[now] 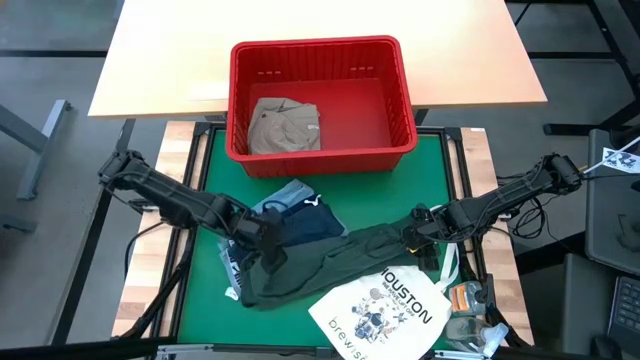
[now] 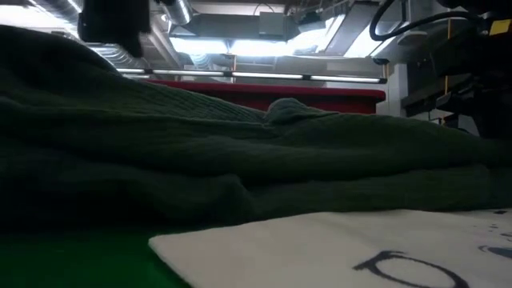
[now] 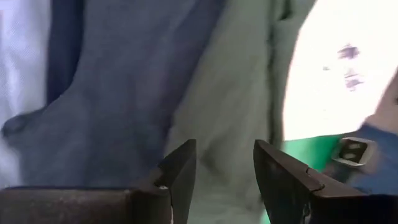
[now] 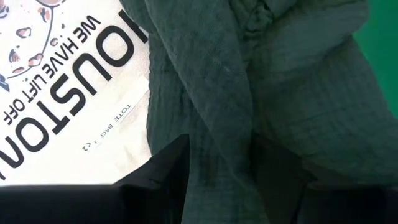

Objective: Fold Laundry from Bin
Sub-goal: Fold the dark green polo shirt

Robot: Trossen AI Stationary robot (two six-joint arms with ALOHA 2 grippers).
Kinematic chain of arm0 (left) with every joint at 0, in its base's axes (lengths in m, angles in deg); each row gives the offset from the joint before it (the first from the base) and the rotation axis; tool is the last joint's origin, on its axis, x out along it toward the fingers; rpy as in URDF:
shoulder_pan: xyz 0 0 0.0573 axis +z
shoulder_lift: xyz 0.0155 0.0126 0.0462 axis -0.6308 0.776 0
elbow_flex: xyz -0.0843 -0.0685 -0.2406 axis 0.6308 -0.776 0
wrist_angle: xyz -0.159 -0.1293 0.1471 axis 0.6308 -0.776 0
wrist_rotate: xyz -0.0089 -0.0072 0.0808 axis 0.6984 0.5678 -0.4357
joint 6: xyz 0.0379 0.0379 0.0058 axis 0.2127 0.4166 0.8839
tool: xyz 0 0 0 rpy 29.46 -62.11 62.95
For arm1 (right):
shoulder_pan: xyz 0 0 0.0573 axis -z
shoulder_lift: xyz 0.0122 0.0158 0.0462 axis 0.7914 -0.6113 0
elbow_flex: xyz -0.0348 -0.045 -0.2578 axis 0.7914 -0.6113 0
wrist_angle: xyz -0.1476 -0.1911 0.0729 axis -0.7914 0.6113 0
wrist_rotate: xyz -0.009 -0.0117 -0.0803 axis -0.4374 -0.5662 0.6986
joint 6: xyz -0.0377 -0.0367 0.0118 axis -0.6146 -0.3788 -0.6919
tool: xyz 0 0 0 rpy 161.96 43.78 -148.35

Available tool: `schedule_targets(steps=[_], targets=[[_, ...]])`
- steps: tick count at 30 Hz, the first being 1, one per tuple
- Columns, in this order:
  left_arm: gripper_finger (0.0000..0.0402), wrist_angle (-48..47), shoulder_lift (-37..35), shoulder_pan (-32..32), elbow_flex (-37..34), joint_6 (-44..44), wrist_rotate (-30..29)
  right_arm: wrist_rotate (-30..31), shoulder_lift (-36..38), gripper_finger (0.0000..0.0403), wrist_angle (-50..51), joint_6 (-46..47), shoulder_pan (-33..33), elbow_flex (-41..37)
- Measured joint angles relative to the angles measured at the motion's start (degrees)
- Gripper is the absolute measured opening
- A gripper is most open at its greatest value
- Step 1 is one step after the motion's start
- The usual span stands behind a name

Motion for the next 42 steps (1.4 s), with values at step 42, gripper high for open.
schedule_targets(steps=[42], targets=[[0.0004, -7.5, 6.1, -1.4, 0.0, -12.7, 2.8, 0.1, 0.0, 0.0166, -0.3, 0.0, 0.0, 0.0]])
